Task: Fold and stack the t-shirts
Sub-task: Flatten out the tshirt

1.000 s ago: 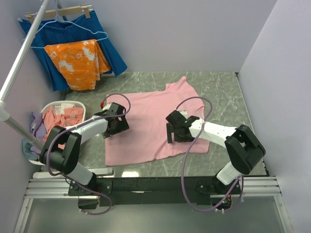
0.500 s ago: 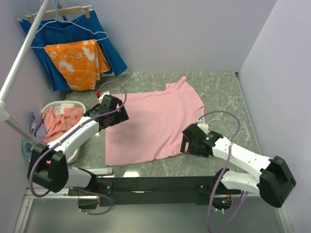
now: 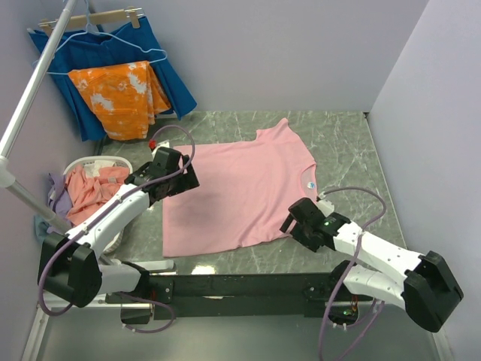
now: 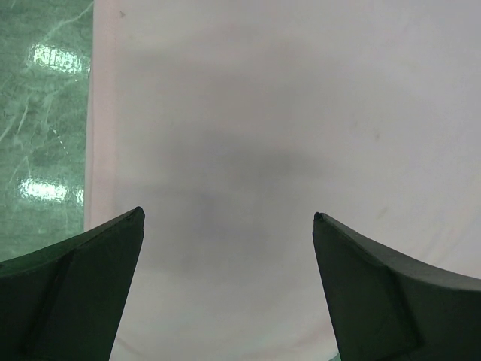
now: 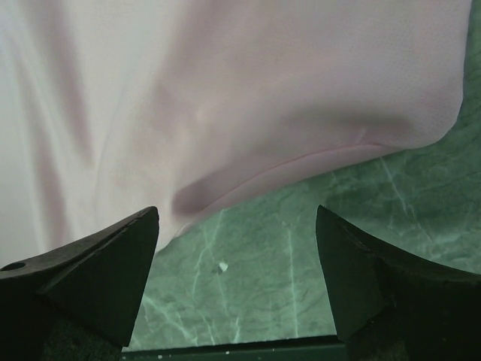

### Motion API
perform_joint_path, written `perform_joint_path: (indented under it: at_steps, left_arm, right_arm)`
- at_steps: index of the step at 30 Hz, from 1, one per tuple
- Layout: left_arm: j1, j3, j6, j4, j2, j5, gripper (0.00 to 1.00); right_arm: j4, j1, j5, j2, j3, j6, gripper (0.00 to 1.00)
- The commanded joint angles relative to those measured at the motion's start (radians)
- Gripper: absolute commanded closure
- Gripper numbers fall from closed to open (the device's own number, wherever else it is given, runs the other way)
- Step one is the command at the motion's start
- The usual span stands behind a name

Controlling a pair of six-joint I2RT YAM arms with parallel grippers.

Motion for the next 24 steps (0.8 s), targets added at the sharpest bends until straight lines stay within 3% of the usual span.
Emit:
perform_joint_path:
  at_steps: [1, 4, 7, 8, 10, 11, 18, 20, 22, 24]
  left_arm:
    - [-0.004, 0.025, 0.013, -0.008, -0.037, 0.006, 0.01]
    - [-0.004, 0.021, 0.008, -0.010, -0.046, -0.002, 0.01]
    - [-0.004, 0.016, 0.007, -0.013, -0.043, -0.008, 0.01]
    - [-0.004, 0.016, 0.007, -0.013, -0.043, -0.008, 0.01]
    - [-0.005, 0.013, 0.008, -0.011, -0.037, -0.011, 0.01]
    - [-0.004, 0.016, 0.008, -0.013, -0.034, -0.011, 0.01]
    - [-0.005, 0.022, 0.016, -0.002, -0.014, -0.012, 0.00]
    - [-0.004, 0.024, 0.016, 0.005, -0.005, -0.011, 0.01]
    - [-0.004, 0.030, 0.016, 0.012, 0.011, -0.006, 0.01]
    - [-0.002, 0.035, 0.015, 0.015, 0.028, 0.000, 0.00]
  right_arm:
    - [0.105, -0.026, 0.001, 0.038, -0.039, 0.057, 0.10]
    - [0.146, -0.034, 0.008, 0.062, -0.053, 0.046, 0.16]
    - [0.175, -0.051, 0.022, 0.102, -0.042, 0.024, 0.35]
    - [0.189, -0.052, 0.030, 0.110, -0.036, 0.003, 0.58]
    - [0.180, -0.052, 0.063, 0.140, 0.011, -0.015, 0.78]
    - [0.151, -0.052, 0.089, 0.147, 0.036, -0.038, 0.99]
    - [0.037, -0.049, 0.133, 0.183, 0.321, -0.196, 1.00]
    - [0.043, -0.051, 0.110, 0.225, 0.430, -0.271, 0.95]
    - [0.037, -0.063, 0.099, 0.335, 0.558, -0.313, 0.88]
    - [0.017, -0.080, 0.059, 0.506, 0.666, -0.400, 0.89]
